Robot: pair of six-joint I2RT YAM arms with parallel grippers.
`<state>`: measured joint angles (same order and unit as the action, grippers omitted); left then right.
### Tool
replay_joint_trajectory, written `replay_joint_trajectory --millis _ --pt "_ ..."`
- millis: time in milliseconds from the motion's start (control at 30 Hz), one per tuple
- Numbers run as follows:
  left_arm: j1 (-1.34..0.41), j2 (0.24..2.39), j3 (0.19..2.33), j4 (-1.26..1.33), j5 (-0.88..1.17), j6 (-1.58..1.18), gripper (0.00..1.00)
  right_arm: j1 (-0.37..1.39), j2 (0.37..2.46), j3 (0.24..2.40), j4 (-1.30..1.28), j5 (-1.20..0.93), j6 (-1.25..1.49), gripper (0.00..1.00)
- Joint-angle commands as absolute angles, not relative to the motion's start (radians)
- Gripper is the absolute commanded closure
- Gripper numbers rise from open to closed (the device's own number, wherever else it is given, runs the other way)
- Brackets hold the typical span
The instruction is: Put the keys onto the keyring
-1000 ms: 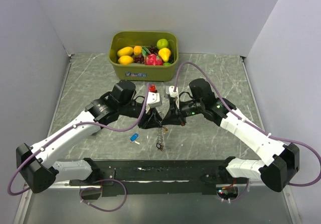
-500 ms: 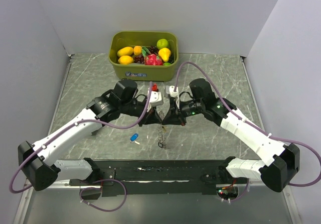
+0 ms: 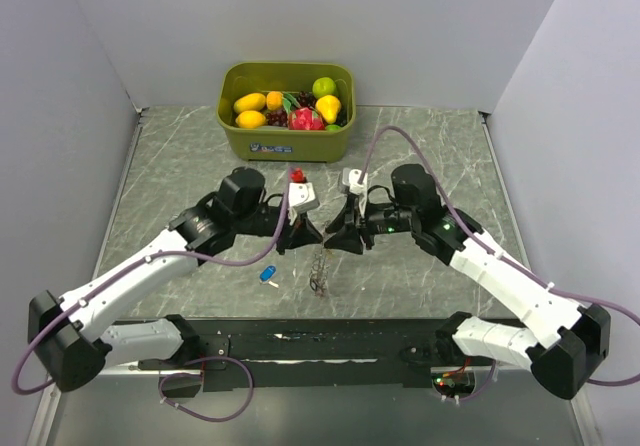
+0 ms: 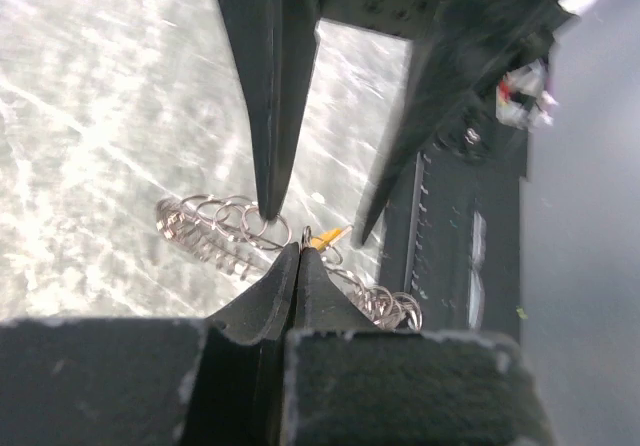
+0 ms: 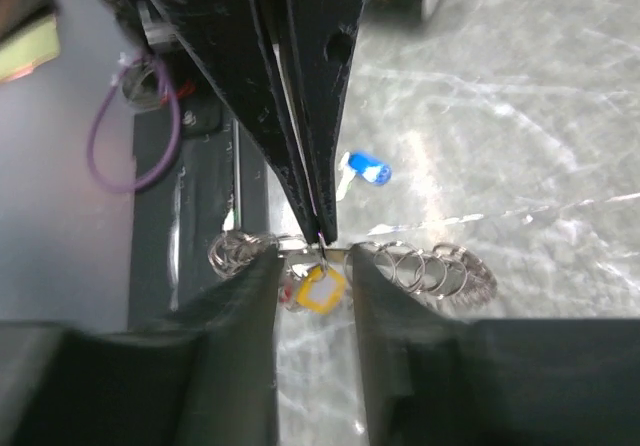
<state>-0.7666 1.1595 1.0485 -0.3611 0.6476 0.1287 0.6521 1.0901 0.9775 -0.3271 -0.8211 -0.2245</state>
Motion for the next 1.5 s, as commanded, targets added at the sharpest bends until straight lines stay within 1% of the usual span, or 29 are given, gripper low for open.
replay_joint_trajectory --millis 0,33,67,100,167,300,533,733,833,1133,1200,1233,1267,1300,1333,1433,1467 --pt "-0.767 1.052 0.959 -0.042 0.537 0.006 0.99 0.643 1.006 0.925 -0.143 -0.740 -0.152 0.41" --pt "-0.769 1.023 0.912 -0.008 0.522 -0.049 0.99 0.638 0.996 0.916 -0.134 -0.738 -0.143 0.38" --pt "-0.769 1.008 0.885 0.093 0.493 -0.069 0.99 0.634 0.979 0.901 -0.127 -0.736 -0.138 0.35" --pt "-0.767 0.982 0.861 0.139 0.483 -0.080 0.99 0.626 0.970 0.891 -0.105 -0.741 -0.132 0.30" --pt "-0.767 0.960 0.789 0.219 0.457 -0.121 0.99 0.621 0.957 0.877 -0.095 -0.746 -0.127 0.27" --pt "-0.769 0.916 0.694 0.449 0.457 -0.184 0.99 0.618 0.963 0.879 -0.106 -0.773 -0.133 0.28" --pt "-0.769 0.884 0.585 0.646 0.511 -0.204 0.99 0.608 0.943 0.824 -0.029 -0.758 -0.120 0.30" --pt "-0.769 0.876 0.568 0.699 0.578 -0.207 0.99 0.591 0.936 0.795 -0.005 -0.767 -0.106 0.30" --pt "-0.769 0.888 0.581 0.696 0.607 -0.210 0.99 0.584 0.928 0.790 0.031 -0.778 -0.097 0.28" --pt "-0.769 0.923 0.612 0.683 0.670 -0.213 0.99 0.583 0.902 0.787 0.075 -0.821 -0.069 0.28" --pt "-0.769 0.930 0.618 0.680 0.673 -0.212 0.99 0.583 0.910 0.787 0.083 -0.844 -0.063 0.31" --pt "-0.767 0.931 0.620 0.680 0.675 -0.213 0.99 0.584 0.923 0.793 0.077 -0.862 -0.064 0.37" --pt "-0.769 0.933 0.623 0.680 0.676 -0.212 0.99 0.584 0.930 0.798 0.072 -0.873 -0.064 0.53" --pt "-0.769 0.934 0.626 0.680 0.675 -0.212 0.99 0.584 0.937 0.801 0.069 -0.882 -0.067 0.62" --pt "-0.769 0.933 0.627 0.673 0.673 -0.210 0.99 0.583 0.951 0.802 0.066 -0.888 -0.067 0.69" --pt "-0.769 0.927 0.630 0.667 0.661 -0.204 0.99 0.584 0.962 0.802 0.066 -0.914 -0.067 0.74" --pt "-0.769 0.923 0.630 0.663 0.658 -0.201 0.99 0.584 0.962 0.801 0.064 -0.917 -0.067 0.79"
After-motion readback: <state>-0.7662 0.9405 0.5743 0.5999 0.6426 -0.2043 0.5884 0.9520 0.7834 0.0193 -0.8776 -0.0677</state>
